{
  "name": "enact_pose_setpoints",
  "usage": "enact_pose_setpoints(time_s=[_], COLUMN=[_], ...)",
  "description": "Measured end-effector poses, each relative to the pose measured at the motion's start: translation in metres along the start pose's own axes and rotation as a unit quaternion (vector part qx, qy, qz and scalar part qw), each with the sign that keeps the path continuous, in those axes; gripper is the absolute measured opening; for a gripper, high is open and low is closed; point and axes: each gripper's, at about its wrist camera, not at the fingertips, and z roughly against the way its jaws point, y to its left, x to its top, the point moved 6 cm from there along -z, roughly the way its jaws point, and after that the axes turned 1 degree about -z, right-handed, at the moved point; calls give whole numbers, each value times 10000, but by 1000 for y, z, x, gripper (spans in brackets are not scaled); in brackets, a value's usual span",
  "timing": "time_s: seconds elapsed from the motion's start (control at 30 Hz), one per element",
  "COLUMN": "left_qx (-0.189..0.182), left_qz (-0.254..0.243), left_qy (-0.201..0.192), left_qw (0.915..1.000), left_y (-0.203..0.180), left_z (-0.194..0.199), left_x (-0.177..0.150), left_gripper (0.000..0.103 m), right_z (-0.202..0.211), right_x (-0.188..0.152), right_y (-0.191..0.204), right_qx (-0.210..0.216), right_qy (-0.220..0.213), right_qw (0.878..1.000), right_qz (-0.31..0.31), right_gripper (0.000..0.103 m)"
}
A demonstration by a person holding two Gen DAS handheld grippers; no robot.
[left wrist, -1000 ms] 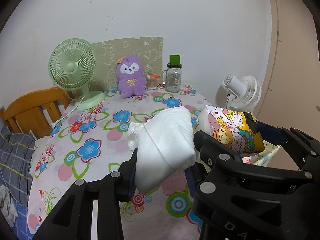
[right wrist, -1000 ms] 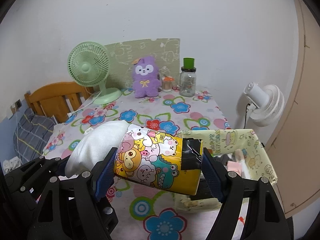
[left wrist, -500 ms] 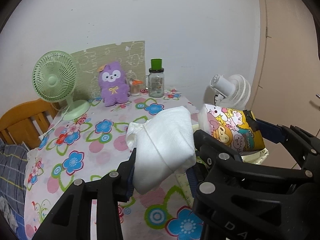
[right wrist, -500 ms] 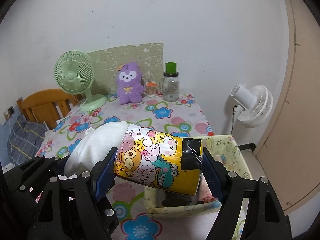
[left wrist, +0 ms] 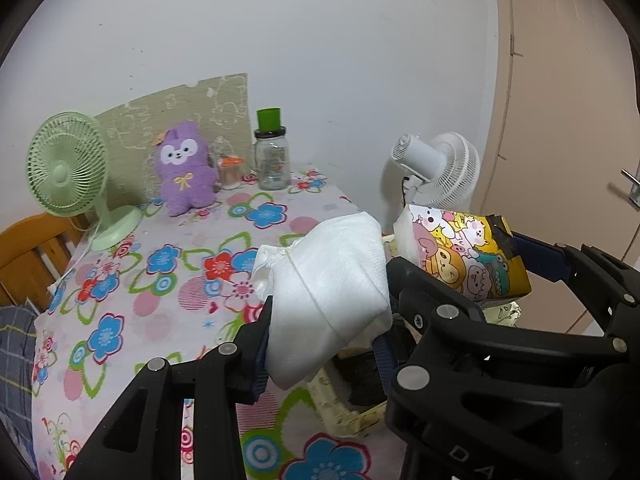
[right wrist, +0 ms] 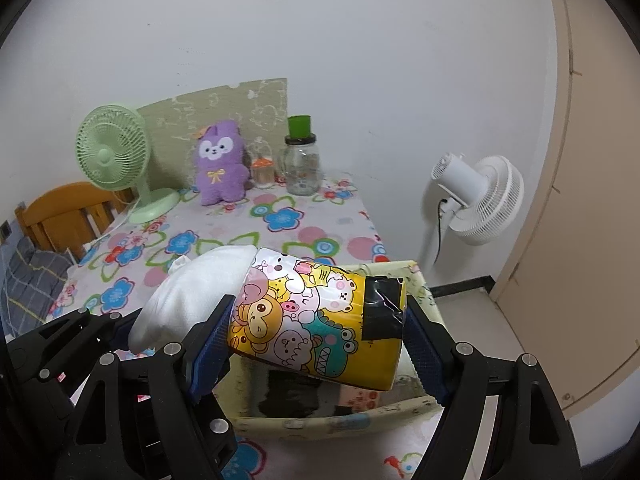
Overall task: Organize soft objects
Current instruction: 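Carry the white cloth and yellow pouch over the yellow gift box with both tools, then release the white cloth with the left tool while the right tool drops the yellow pouch into the box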
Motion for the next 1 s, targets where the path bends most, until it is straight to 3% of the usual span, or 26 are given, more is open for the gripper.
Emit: enact_pose_setpoints(time_s=[0.5, 0.63, 0.67, 1.0], left_qx=[-144, -156, -150, -1], left_qz=[-262, -335, -365, -406], left_qy=[268, 319, 338, 409], left_qw=[9992, 9988, 9986, 9983], left_y=[-30, -37, -39, -36], left_z=[-39, -48, -51, -62], left_x=[0, -2, -3, -3], left_gripper=[48, 59, 66, 91], right_z=[-30, -38, -40, -63], right_x=[-10, -13, -14, -19], right_y=[-35, -44, -46, -55], right_qx=[-173, -204, -220, -247], right_qy=[267, 350, 366, 556], right_qw=[9994, 9989, 9988, 9976], right_qz=[-166, -248, -255, -344], right_gripper=[81, 81, 81, 81])
